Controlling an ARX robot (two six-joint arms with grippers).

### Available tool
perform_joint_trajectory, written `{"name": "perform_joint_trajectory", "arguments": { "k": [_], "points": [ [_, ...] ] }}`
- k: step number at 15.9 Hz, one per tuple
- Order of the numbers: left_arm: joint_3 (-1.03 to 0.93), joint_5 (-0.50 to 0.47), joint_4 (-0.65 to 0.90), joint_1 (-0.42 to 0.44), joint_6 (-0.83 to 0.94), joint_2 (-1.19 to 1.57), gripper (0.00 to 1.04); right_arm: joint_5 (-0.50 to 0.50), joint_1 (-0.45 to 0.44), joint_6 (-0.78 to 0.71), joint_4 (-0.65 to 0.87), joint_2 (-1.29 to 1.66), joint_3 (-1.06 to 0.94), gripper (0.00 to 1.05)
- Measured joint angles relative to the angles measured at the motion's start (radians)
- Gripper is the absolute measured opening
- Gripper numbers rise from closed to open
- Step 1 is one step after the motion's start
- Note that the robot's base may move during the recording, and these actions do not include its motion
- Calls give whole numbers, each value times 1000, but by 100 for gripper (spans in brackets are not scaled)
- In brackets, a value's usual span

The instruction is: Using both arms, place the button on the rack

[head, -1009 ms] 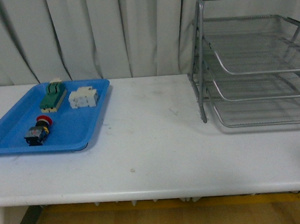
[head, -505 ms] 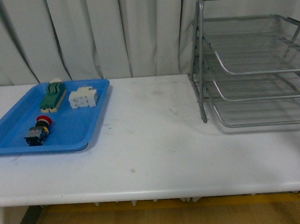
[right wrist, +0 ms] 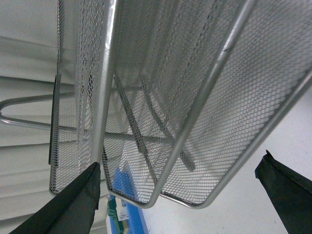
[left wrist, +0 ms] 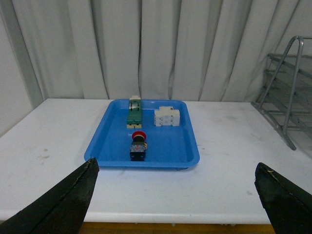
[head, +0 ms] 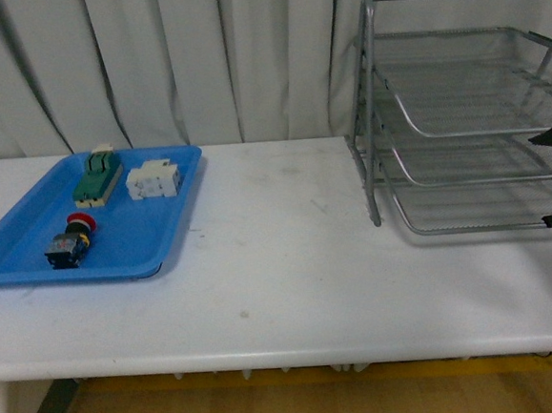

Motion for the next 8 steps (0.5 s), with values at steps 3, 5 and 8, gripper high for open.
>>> {"name": "perform_joint_trajectory", "arguments": {
  "k": [3,5,8],
  "points": [
    [0,0,0,0,0,0,98,17,22,-4,-33,64,72,98],
    [0,0,0,0,0,0,98,40,39,-4,-53,108,132,98],
    [0,0,0,0,0,0,98,72,52,-3,-106,177,232,98]
  ]
}}
